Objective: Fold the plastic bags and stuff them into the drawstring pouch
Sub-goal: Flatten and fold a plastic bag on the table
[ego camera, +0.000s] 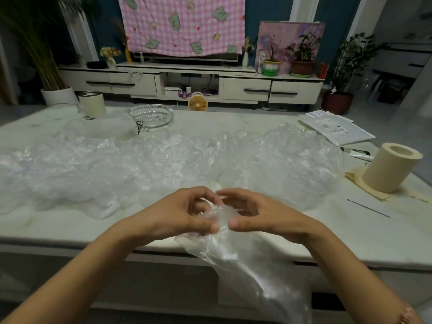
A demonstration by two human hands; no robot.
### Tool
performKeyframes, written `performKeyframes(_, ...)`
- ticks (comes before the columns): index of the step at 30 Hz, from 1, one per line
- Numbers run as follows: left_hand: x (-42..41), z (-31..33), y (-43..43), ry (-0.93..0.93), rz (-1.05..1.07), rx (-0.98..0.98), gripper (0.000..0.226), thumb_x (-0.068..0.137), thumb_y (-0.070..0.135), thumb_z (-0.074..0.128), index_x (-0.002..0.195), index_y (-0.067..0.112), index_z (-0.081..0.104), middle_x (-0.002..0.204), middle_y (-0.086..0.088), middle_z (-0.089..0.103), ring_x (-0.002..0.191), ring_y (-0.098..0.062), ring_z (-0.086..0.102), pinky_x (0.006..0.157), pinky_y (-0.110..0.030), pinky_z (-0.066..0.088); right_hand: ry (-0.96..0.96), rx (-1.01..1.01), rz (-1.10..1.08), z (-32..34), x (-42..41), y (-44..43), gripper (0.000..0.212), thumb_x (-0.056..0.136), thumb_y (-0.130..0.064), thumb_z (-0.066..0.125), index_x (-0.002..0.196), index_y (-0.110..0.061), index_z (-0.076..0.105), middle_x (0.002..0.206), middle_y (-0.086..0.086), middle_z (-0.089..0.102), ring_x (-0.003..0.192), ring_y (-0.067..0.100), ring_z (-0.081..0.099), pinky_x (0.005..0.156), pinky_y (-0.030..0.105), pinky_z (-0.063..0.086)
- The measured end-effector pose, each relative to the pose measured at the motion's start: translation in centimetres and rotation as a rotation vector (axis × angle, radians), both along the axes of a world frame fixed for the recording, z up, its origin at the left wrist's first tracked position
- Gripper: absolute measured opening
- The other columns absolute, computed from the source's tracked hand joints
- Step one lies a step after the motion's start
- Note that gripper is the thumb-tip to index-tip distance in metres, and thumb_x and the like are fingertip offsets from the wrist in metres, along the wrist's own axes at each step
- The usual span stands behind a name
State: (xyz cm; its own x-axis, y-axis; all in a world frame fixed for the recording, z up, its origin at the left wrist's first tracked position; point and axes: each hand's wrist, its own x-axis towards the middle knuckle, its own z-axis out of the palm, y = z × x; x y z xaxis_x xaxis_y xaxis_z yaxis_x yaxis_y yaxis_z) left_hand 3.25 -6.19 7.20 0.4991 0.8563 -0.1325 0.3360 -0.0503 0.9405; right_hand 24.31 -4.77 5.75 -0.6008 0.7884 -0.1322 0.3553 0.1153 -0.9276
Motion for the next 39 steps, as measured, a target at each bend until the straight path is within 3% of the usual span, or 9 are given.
performKeyframes(4,-0.6,0.0,0.7,0.050,0.049,0.031,0.027,0.075,0.006,0.075,0.098,0.015,0.065,0.065,0.005,0.063,0.058,-0.007,0.057,0.058,-0.017,0.046,0.056,-0.059,0.002,-0.8,-0.7,0.3,0.006,0.082,-0.012,0.071,0.085,-0.012,0.065,0.076,-0.002,0.066,0.072,0.010,0.061,0.070,0.021,0.049)
performKeyframes(8,-2.3,0.0,2.3,-0.204,0.494,0.123,0.020,0.078,0.008,0.070,0.096,0.013,0.064,0.074,-0.001,0.069,0.060,-0.009,0.060,0.057,-0.017,0.049,0.129,-0.009,-0.185,-1.5,-0.3,0.8,0.009,0.083,-0.017,0.069,0.080,-0.010,0.064,0.068,-0.006,0.061,0.064,0.007,0.056,0.061,0.020,0.047)
performKeyframes(13,-0.2,-2.4,1.9,-0.338,0.341,-0.206,0.089,0.050,0.053,0.085,0.120,0.008,0.053,0.105,-0.006,0.065,0.095,-0.017,0.067,0.091,-0.035,0.052,0.284,0.011,-0.319,-1.9,-0.8,1.3,0.013,0.082,-0.021,0.066,0.085,-0.009,0.064,0.071,-0.006,0.061,0.069,0.006,0.058,0.069,0.016,0.049)
performKeyframes(18,1.9,-3.5,1.2,-0.190,0.389,-0.087,0.017,0.088,0.025,0.063,0.085,0.009,0.063,0.078,-0.003,0.063,0.067,-0.006,0.063,0.060,-0.017,0.051,0.301,0.030,-0.389,-2.3,-1.4,1.0,0.010,0.087,-0.021,0.063,0.093,-0.013,0.065,0.080,-0.006,0.065,0.073,0.006,0.059,0.064,0.014,0.046)
performKeyframes(25,2.0,-3.8,1.0,-0.239,0.433,-0.172,0.015,0.092,0.014,0.056,0.092,0.002,0.065,0.079,-0.008,0.061,0.056,-0.011,0.058,0.050,-0.025,0.052,0.323,0.009,-0.376,-2.4,-2.0,0.6,0.020,0.088,-0.019,0.058,0.103,-0.022,0.071,0.103,-0.006,0.072,0.108,0.031,0.060,0.095,0.039,0.048)
performKeyframes(29,1.6,-3.9,1.3,-0.451,0.433,-0.476,0.040,0.096,0.028,0.038,0.109,-0.004,0.059,0.082,-0.018,0.067,0.064,-0.026,0.064,0.053,-0.032,0.054,0.321,0.026,-0.306,-2.0,-1.3,0.6,0.053,0.076,0.025,0.033,0.084,-0.006,0.075,0.103,-0.002,0.073,0.105,0.010,0.064,0.082,0.019,0.052)
performKeyframes(32,1.1,-4.1,1.3,-0.437,0.249,-0.584,0.070,0.087,0.063,0.041,0.124,0.005,0.057,0.114,-0.028,0.062,0.096,-0.039,0.061,0.084,-0.045,0.051,0.259,0.116,-0.272,-2.1,-1.2,0.6,0.060,0.069,0.027,0.026,0.079,-0.005,0.076,0.105,-0.006,0.072,0.106,0.002,0.061,0.081,0.015,0.048)
performKeyframes(35,1.3,-3.8,0.8,-0.300,0.150,-0.530,0.041,0.080,0.043,0.067,0.105,0.011,0.065,0.090,-0.016,0.069,0.074,-0.025,0.062,0.070,-0.035,0.054,0.270,0.155,-0.312,-2.6,-1.4,0.7,0.059,0.068,0.027,0.026,0.077,-0.005,0.076,0.105,-0.007,0.071,0.106,0.003,0.061,0.082,0.018,0.050)
performKeyframes(39,1.1,-4.4,1.0,-0.174,0.304,-0.404,0.007,0.080,0.013,0.069,0.086,0.011,0.065,0.070,-0.007,0.063,0.062,-0.018,0.056,0.057,-0.028,0.045,0.352,0.032,-0.463,-2.9,-1.1,1.1,0.051,0.080,0.017,0.033,0.087,-0.010,0.075,0.104,-0.001,0.072,0.102,0.017,0.064,0.083,0.030,0.054)
